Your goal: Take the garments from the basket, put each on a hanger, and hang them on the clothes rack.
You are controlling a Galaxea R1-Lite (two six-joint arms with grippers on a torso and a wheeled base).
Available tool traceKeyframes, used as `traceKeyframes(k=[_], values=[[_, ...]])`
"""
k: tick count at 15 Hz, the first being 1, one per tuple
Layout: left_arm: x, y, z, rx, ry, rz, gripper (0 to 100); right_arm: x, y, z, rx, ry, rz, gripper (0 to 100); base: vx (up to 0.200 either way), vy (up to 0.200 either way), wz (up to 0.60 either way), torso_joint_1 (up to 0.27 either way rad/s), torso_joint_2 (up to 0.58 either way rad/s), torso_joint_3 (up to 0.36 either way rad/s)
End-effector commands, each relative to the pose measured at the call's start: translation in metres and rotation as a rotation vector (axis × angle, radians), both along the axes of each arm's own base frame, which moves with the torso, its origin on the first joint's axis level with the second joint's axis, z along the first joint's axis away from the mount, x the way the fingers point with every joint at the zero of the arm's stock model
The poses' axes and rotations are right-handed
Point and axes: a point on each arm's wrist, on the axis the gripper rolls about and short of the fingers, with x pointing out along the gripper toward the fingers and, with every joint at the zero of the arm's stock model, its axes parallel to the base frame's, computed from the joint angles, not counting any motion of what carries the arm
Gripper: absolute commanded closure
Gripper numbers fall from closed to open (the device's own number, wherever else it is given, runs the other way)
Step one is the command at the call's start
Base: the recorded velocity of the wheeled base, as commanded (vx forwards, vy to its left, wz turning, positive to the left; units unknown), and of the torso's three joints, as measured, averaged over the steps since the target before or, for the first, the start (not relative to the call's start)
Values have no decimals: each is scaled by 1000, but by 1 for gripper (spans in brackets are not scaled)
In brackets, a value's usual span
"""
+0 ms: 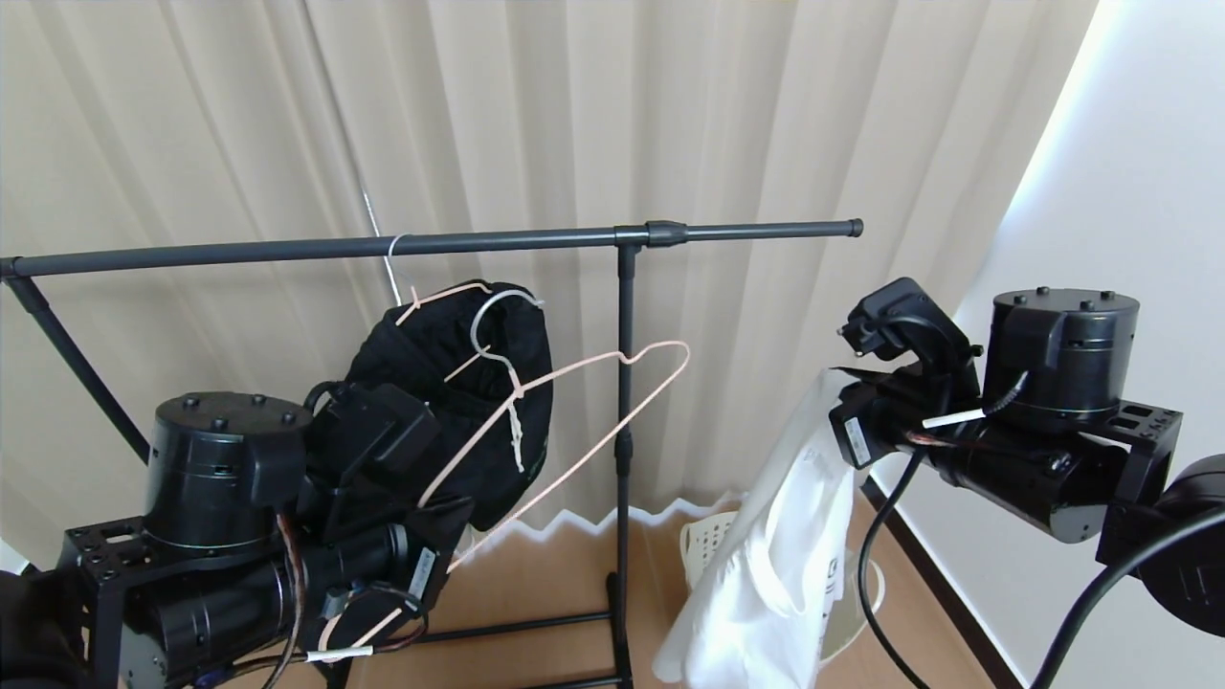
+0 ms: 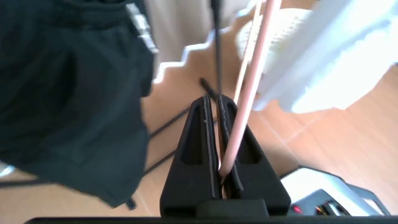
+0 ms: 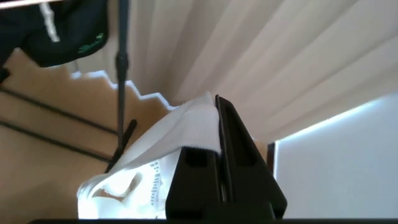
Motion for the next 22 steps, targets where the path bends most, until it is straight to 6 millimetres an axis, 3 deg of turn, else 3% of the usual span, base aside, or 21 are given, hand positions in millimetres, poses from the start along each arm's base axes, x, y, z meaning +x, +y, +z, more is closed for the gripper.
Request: traceKeyframes(k=[1, 5, 10, 12, 15, 19, 22], values=[[-3, -2, -2, 7, 7, -52, 100, 7, 2, -5, -8, -27, -59, 100, 0, 0, 0, 0, 0, 0], [-16, -7, -8, 24, 20, -209, 100, 22, 8, -11, -8, -84, -150, 100, 0, 0, 0, 0, 0, 0], [-21, -16, -9, -15, 48, -316, 100, 24, 10, -6, 3, -103, -162, 100, 0, 0, 0, 0, 0, 0], [-20, -23, -10, -15, 59, -334, 100, 18, 21, -7, 5, -102, -127, 100, 0, 0, 0, 0, 0, 0], [-17, -33, -9, -35, 68, -334, 100, 17, 26, -11, -1, -96, -128, 100, 0, 0, 0, 0, 0, 0], [-2, -56, -11, -43, 73, -208, 100, 12, 33, -10, 8, -114, -120, 100, 0, 0, 0, 0, 0, 0], [0, -59, -11, -56, 60, -207, 100, 5, 42, -10, 10, -119, -94, 100, 0, 0, 0, 0, 0, 0]])
